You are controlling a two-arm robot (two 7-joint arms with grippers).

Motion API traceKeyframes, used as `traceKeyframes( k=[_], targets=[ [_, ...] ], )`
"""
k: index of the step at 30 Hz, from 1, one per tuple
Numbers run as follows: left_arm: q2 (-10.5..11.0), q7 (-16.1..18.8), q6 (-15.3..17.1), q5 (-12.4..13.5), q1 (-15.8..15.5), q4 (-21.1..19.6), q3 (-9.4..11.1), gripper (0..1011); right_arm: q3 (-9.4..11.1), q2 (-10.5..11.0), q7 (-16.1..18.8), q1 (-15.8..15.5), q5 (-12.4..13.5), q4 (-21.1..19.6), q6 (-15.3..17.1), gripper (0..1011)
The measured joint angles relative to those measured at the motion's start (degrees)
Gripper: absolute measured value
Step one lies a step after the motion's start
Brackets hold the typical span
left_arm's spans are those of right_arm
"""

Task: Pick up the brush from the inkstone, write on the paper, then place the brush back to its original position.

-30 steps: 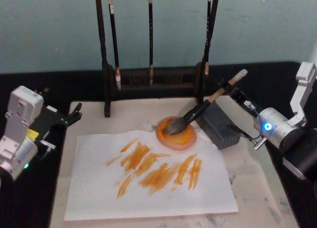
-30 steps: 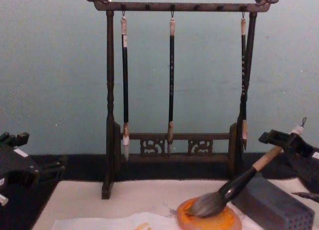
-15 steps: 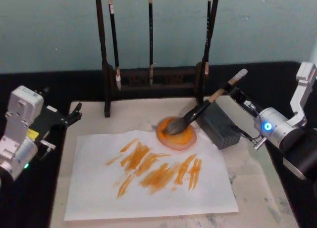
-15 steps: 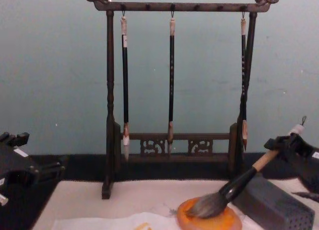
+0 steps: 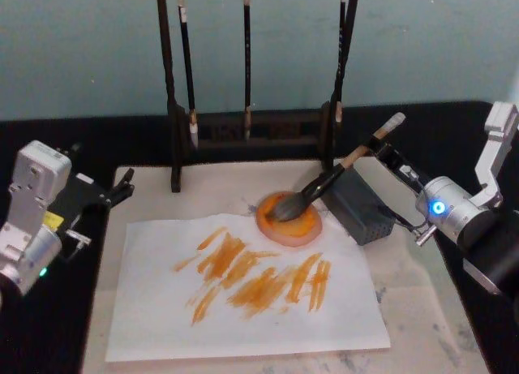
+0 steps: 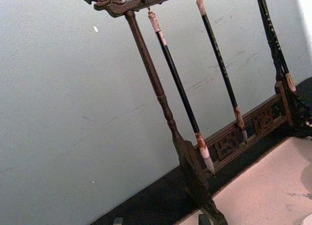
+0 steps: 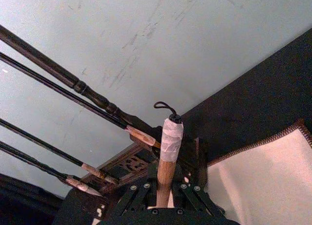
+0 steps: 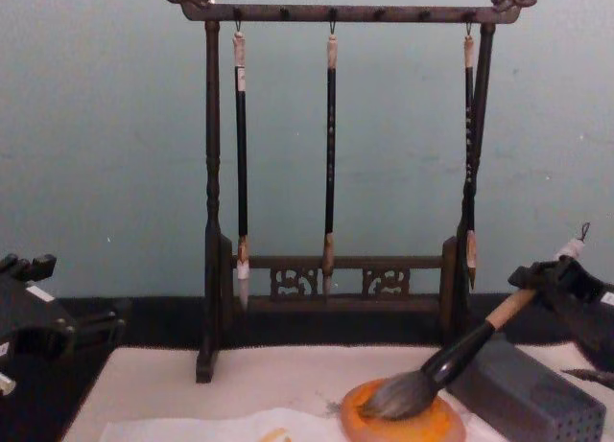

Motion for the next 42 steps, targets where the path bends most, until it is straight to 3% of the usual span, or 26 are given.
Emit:
traceKeyframes(
  k=[12,22,29,42],
  targets=[
    [0.0,0.0,0.0,0.0,0.0,0.0,0.0,1001,-0.9,0.7,0.8,-0.3,0.9,-1.7,-1.2,172],
    [0.0,0.0,0.0,0.0,0.0,0.0,0.0,1001,-2.3,2.2,1.3,-0.9,1.2,-5.9,-3.1,171],
    [0.0,0.0,0.0,0.0,0.0,0.0,0.0,1001,-4.6,4.3,0.0,-2.1,-2.4,-10.5,-5.8,171],
    [0.0,0.0,0.0,0.0,0.0,0.0,0.0,1001,-8.4,6.0,-1.6,-3.6,-13.9,-17.5,-10.7,172]
  ],
)
